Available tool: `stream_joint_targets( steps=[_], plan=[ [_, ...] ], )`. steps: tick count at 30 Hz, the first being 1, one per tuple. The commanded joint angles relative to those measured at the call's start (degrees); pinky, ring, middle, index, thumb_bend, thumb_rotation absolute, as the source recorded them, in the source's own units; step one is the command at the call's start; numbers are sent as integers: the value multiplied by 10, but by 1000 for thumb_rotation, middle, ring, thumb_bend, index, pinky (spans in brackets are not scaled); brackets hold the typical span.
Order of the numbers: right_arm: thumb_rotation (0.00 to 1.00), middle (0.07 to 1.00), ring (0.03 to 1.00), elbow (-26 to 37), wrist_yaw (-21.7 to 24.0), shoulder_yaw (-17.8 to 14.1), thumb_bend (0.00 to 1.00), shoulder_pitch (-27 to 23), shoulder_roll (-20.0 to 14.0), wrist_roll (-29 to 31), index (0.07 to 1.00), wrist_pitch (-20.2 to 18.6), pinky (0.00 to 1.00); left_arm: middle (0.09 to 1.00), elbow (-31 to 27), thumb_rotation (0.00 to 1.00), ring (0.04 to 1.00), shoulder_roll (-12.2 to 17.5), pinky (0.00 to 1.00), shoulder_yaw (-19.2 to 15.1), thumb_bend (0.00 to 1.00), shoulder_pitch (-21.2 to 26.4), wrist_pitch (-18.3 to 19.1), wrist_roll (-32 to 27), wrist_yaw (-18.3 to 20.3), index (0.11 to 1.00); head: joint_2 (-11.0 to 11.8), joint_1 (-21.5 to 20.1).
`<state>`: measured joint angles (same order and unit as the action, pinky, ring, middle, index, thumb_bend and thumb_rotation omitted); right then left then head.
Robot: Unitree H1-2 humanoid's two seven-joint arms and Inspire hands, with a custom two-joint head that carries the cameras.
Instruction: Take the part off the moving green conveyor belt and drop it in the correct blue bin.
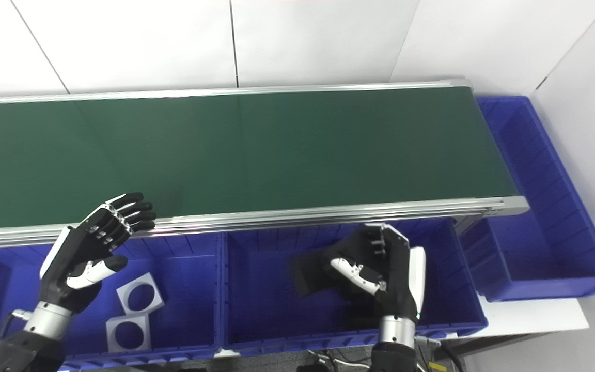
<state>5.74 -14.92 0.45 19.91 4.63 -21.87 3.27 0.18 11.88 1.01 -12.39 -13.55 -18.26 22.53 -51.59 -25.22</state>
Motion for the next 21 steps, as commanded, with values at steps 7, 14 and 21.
stream_joint_targets(
  steps=[7, 14, 21],
  plan=[
    [0, 515, 425, -45, -35, -3, 518, -17, -4, 9, 490, 64, 397, 756, -25, 409, 728, 4, 712, -4, 919, 3, -3, -2, 0, 770, -1, 1],
    [0, 512, 423, -40, -20, 4, 518, -11, -13, 5, 511, 44, 414, 761, -29, 414, 731, 1, 708, -2, 918, 2, -1, 1, -2, 775, 2, 4],
    [280, 773, 718, -6, 44, 19, 783, -2, -33, 31, 775, -6, 645, 764, -25, 406, 734, -2, 712, -1, 905, 3, -5, 2, -1, 777, 5, 6]
  ],
)
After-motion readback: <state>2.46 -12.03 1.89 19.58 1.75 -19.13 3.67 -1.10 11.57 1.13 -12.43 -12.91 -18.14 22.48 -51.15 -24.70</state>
